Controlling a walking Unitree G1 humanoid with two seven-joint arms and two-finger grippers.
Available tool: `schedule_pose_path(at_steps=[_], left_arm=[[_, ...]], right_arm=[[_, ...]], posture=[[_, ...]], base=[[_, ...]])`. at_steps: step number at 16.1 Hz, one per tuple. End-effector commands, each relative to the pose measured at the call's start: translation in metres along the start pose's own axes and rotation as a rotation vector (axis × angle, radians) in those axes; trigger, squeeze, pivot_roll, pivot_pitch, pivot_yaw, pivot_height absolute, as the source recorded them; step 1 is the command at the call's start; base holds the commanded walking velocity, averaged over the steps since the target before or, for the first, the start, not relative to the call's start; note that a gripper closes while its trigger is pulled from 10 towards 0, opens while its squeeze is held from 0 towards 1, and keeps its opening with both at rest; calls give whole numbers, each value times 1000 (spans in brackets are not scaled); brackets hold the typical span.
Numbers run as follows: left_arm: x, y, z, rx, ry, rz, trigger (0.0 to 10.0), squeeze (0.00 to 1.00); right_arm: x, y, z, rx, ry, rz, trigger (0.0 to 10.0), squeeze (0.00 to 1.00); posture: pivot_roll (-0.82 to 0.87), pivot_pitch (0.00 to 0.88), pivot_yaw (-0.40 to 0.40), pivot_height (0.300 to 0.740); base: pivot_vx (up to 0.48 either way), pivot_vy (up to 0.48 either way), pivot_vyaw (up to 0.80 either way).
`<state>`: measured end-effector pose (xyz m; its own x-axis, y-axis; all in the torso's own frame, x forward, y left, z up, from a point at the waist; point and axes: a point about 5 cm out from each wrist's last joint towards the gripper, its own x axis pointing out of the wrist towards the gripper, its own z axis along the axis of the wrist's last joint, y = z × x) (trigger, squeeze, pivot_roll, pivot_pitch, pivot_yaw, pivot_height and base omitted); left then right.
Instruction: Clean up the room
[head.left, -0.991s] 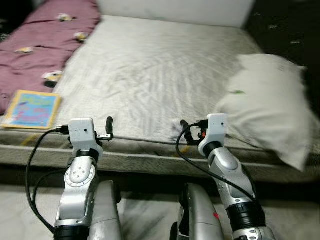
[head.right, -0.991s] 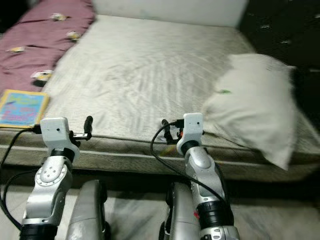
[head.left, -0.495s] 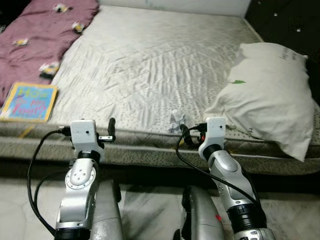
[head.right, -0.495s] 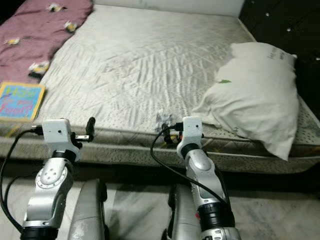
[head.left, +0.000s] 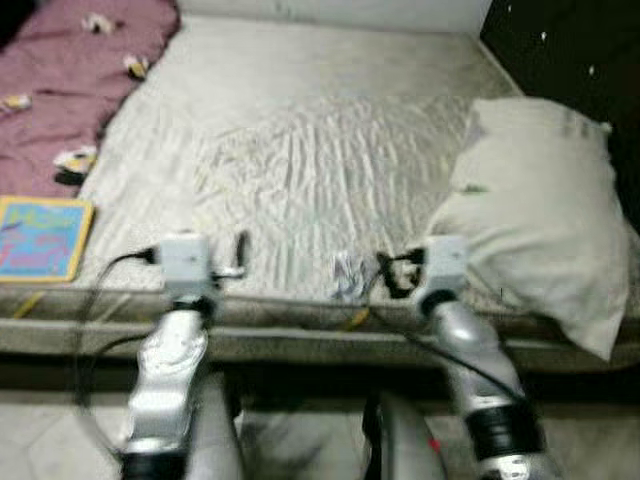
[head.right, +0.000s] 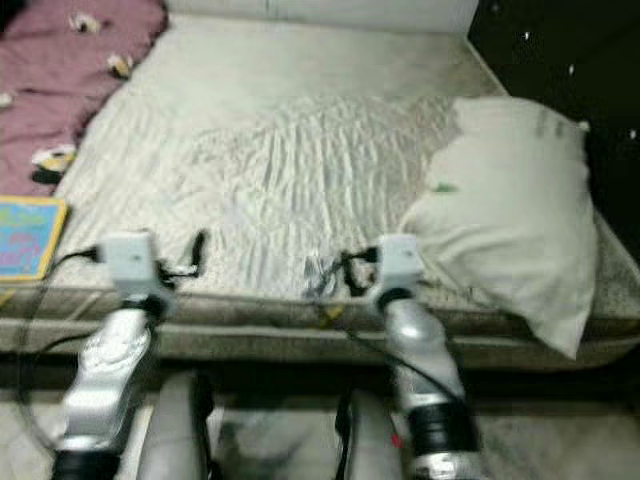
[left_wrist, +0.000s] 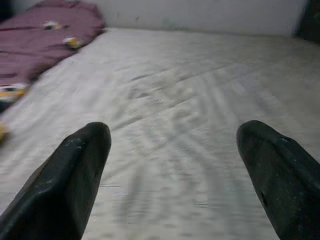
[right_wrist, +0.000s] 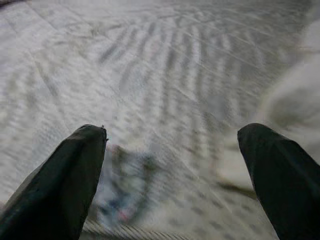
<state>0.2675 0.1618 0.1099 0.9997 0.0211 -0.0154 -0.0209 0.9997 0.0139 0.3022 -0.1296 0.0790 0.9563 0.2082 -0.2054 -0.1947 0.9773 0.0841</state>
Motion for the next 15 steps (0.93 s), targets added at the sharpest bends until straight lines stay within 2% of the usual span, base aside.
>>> schedule_pose_path(at_steps=[1,7,12,15], left_arm=[[0,1,0,-10,6,5,10000,0],[-1,7,2,-14,14,43,10000,0],[-19,21,2,8,30,106,10000,0],[-29,24,2,27,39,140,10000,0]], right_arm=[[1,4,1,-6,-1,16,10000,0],[3,7,-3,-5,25,54,10000,0],[5,17,-9,-19,66,139,10000,0],[10,29,-12,-52,102,225,10000,0]], posture=[[58,0,-69,540],[68,0,-74,540],[95,0,-81,480],[122,9,-88,480]], base=[[247,0,0],[0,0,0],[0,0,0],[0,0,0]])
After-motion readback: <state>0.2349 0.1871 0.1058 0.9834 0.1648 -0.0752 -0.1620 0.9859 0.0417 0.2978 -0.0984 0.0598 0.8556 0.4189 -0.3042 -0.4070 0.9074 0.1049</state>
